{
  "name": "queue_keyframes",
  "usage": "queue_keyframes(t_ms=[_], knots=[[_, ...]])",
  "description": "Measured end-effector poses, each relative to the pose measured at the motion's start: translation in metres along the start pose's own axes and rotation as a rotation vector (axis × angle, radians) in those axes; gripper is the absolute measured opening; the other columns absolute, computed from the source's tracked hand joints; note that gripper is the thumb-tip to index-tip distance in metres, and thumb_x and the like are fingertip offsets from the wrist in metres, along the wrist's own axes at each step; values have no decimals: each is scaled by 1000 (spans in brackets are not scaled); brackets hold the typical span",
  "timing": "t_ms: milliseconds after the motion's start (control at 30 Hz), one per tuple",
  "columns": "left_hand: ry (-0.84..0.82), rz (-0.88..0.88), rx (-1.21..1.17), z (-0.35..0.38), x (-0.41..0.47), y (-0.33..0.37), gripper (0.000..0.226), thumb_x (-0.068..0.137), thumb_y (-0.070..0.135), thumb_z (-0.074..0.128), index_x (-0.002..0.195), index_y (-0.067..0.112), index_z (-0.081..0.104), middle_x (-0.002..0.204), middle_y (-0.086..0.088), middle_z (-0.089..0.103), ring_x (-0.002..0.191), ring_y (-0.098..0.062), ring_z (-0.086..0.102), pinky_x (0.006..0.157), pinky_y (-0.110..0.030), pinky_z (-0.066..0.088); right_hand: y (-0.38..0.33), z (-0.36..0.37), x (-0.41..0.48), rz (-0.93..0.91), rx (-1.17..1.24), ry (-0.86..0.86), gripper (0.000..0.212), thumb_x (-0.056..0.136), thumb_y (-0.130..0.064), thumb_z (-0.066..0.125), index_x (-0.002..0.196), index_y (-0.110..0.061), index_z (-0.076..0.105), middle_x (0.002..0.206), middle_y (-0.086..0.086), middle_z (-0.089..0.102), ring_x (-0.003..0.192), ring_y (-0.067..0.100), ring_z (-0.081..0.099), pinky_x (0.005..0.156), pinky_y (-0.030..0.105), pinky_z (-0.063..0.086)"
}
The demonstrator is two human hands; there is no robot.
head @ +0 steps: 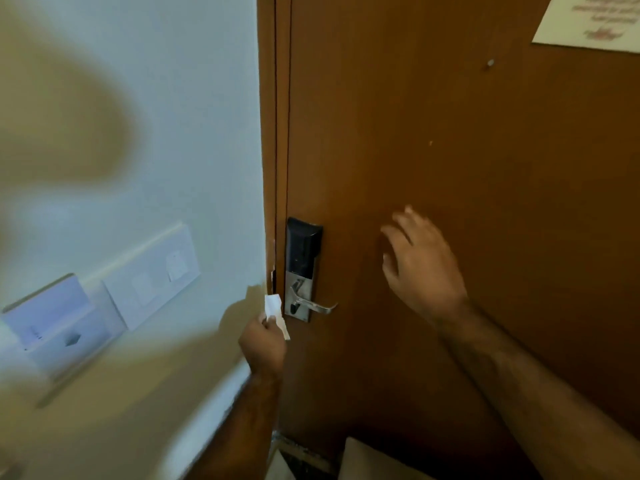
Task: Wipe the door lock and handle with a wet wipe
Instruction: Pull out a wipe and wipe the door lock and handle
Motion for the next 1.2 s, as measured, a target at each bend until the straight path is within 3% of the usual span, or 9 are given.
queue_keyframes(t_ms=[233, 367, 533, 700, 867, 933, 1000, 1067, 1200], knots=[[63, -123, -363, 76, -32, 29, 33, 109, 13, 48, 131, -6, 63, 103, -13, 74, 98, -23, 72, 68, -11, 50, 32, -7, 57, -278, -365, 205, 76, 106, -60, 39, 169, -18, 30, 179, 16, 11, 165, 33, 9, 132, 56, 14], [6, 51, -208, 125, -63, 39, 66, 108, 28, 47, 162, 4, 20, 169, -21, 27, 147, -36, 43, 111, -43, 50, 56, 16, 58, -471, -622, 301, 81, 109, -64, 27, 173, -16, 12, 179, 19, 7, 165, 37, 8, 132, 55, 12], [-54, 81, -149, 152, -58, 33, 97, 94, 74, 23, 164, 18, -10, 173, -4, -18, 155, -35, 25, 114, -33, 31, 58, 25, 63, -525, -668, 443, 82, 109, -63, 22, 173, -12, 7, 178, 22, 3, 165, 38, 7, 132, 55, 6], [21, 29, -301, 138, -22, 38, 101, 91, 73, 27, 163, 20, -19, 171, 0, -29, 159, -33, 13, 121, -50, 38, 58, 28, 60, -567, -610, 460, 82, 109, -62, 20, 172, -11, 5, 178, 23, 3, 164, 40, 8, 131, 57, 10], [-18, 92, -228, 159, -74, 42, 95, 97, 74, 27, 163, 24, -19, 173, -1, -20, 150, -29, 37, 80, 12, 26, 58, 26, 60, -582, -573, 470, 83, 109, -62, 22, 172, -11, 5, 178, 24, 2, 164, 40, 7, 131, 57, 10], [-37, 91, -252, 150, -54, 36, 95, 95, 74, 28, 162, 28, -21, 172, 2, -22, 150, -30, 38, 78, 7, 39, 57, 26, 59, -593, -560, 479, 83, 110, -61, 23, 172, -10, 5, 178, 24, 2, 164, 41, 7, 131, 58, 9], [-23, 93, -292, 138, -27, 35, 93, 96, 70, 32, 161, 29, -22, 173, 3, -23, 156, -31, 27, 103, -30, 55, 57, 25, 60, -584, -565, 482, 83, 110, -62, 22, 172, -10, 5, 177, 24, 2, 164, 41, 7, 131, 57, 8], [15, 94, -320, 131, -21, 37, 95, 96, 69, 32, 162, 26, -21, 174, 1, -21, 159, -29, 16, 117, -46, 44, 57, 24, 59, -583, -559, 475, 83, 110, -62, 22, 172, -9, 5, 177, 25, 2, 164, 41, 7, 131, 57, 9], [-25, 76, -275, 157, -72, 41, 97, 94, 77, 29, 162, 30, -21, 173, 2, -21, 151, -30, 36, 67, 14, 31, 57, 23, 59, -593, -554, 470, 82, 110, -60, 22, 172, -10, 4, 177, 24, 2, 164, 41, 7, 131, 58, 12]])
Point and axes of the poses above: each hand's wrist, its own x-axis towards the middle knuckle, its own z-axis out of the palm, y = z × x, the point moved 7 cm from there along x, towards the middle knuckle
